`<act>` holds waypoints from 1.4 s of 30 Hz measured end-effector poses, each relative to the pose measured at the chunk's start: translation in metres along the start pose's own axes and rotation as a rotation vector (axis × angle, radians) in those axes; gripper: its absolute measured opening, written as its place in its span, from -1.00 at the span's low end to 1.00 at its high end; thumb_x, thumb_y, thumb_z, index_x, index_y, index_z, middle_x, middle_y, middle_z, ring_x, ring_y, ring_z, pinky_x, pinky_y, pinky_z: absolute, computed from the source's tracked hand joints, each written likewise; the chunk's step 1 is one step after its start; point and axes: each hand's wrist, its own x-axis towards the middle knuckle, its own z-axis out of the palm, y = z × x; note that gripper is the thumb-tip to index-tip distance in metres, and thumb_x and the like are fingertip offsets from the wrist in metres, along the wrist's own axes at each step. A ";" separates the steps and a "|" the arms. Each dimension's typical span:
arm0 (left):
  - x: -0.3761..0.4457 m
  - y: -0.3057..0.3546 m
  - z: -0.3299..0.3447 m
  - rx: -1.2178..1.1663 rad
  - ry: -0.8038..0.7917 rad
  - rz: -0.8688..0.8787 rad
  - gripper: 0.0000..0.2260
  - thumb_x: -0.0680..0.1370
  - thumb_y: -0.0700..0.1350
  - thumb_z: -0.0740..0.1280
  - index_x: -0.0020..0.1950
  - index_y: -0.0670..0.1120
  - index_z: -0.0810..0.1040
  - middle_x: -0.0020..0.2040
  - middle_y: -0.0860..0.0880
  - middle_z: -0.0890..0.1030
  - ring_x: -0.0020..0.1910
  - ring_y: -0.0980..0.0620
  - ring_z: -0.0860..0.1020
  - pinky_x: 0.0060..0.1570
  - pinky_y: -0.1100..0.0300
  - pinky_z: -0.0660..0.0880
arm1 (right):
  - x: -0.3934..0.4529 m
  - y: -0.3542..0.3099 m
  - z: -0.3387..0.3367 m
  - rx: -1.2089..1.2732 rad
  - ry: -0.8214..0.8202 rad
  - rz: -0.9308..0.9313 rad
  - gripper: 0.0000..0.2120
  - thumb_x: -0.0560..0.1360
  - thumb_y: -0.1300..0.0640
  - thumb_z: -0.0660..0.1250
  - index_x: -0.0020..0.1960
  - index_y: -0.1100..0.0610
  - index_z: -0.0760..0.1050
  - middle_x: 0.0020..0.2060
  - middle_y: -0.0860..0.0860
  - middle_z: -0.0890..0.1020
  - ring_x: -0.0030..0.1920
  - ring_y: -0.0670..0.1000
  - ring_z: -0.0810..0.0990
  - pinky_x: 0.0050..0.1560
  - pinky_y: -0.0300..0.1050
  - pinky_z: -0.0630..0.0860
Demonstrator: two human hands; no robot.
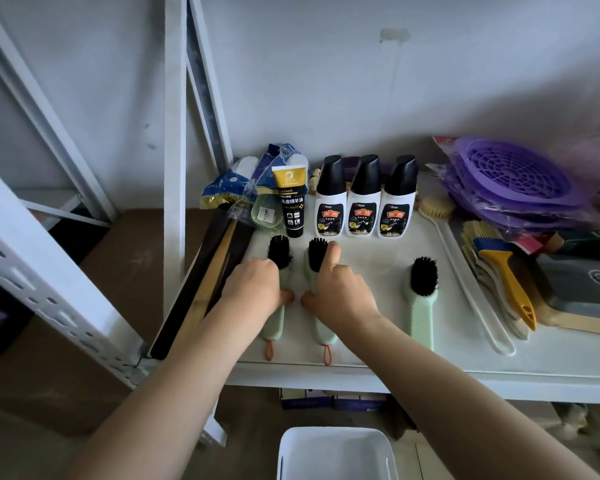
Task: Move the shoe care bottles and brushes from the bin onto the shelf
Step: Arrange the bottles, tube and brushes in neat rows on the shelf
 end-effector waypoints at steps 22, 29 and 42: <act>-0.039 0.069 -0.004 0.109 0.231 0.219 -0.57 0.51 0.18 0.24 0.09 -0.19 0.42 -0.01 -0.16 0.63 -0.02 -0.18 0.62 -0.27 0.12 0.35 | -0.009 0.098 -0.082 -0.279 0.137 0.309 -0.29 0.39 -0.31 0.27 0.31 0.18 0.25 0.19 0.16 0.53 0.12 0.22 0.57 -0.17 -0.03 0.41; -0.041 0.054 0.020 0.030 0.134 0.142 -0.48 0.50 0.10 0.27 0.29 -0.22 0.26 0.02 -0.17 0.63 -0.02 -0.18 0.61 -0.26 0.12 0.37 | 0.001 0.097 -0.064 -0.205 0.083 0.362 -0.29 0.33 -0.34 0.27 0.22 0.18 0.32 0.09 0.15 0.60 0.09 0.21 0.58 -0.14 -0.04 0.40; -0.040 0.048 0.027 0.026 0.169 0.208 -0.59 0.53 0.06 0.23 0.19 -0.23 0.35 0.00 -0.20 0.63 -0.01 -0.18 0.61 -0.27 0.14 0.36 | 0.023 0.064 -0.046 -0.151 -0.027 0.153 -0.39 0.35 -0.15 0.37 0.21 0.17 0.26 0.08 0.19 0.59 0.06 0.25 0.58 -0.16 -0.05 0.42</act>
